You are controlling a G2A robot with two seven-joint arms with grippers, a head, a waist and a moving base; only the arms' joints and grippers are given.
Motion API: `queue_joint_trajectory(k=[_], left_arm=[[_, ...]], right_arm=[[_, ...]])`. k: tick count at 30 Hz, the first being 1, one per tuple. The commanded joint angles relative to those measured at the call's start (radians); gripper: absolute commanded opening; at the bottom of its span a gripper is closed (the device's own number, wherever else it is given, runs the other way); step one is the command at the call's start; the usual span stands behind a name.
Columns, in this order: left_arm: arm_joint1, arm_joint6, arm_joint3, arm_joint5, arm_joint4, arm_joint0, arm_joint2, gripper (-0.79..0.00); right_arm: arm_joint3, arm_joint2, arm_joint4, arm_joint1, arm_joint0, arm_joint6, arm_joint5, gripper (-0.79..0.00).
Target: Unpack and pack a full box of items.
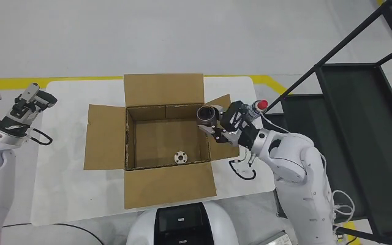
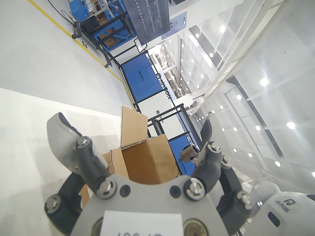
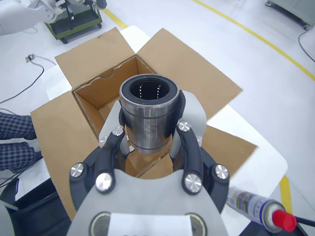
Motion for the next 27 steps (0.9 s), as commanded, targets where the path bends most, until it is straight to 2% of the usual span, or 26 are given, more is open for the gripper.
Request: queue_joint_trajectory(k=[1,4,7,27], left_arm=[[0.000,0.000,0.000,0.000,0.000,0.000,0.000,0.000],[0.000,0.000,0.000,0.000,0.000,0.000,0.000,0.000],[0.000,0.000,0.000,0.000,0.000,0.000,0.000,0.000],[0.000,0.000,0.000,0.000,0.000,0.000,0.000,0.000]], right_arm=[[0.005,0.119,0.039,0.006,-0.091,-0.120,-0.041,-0.785],[0.009,0.202,0.050,0.009,-0.180,-0.236,-0.083,-0.785],[0.031,0.230,0.058,0.012,-0.230,-0.332,-0.146,-0.785],[0.031,0.230,0.058,0.012,-0.230,-0.332,-0.146,-0.785]])
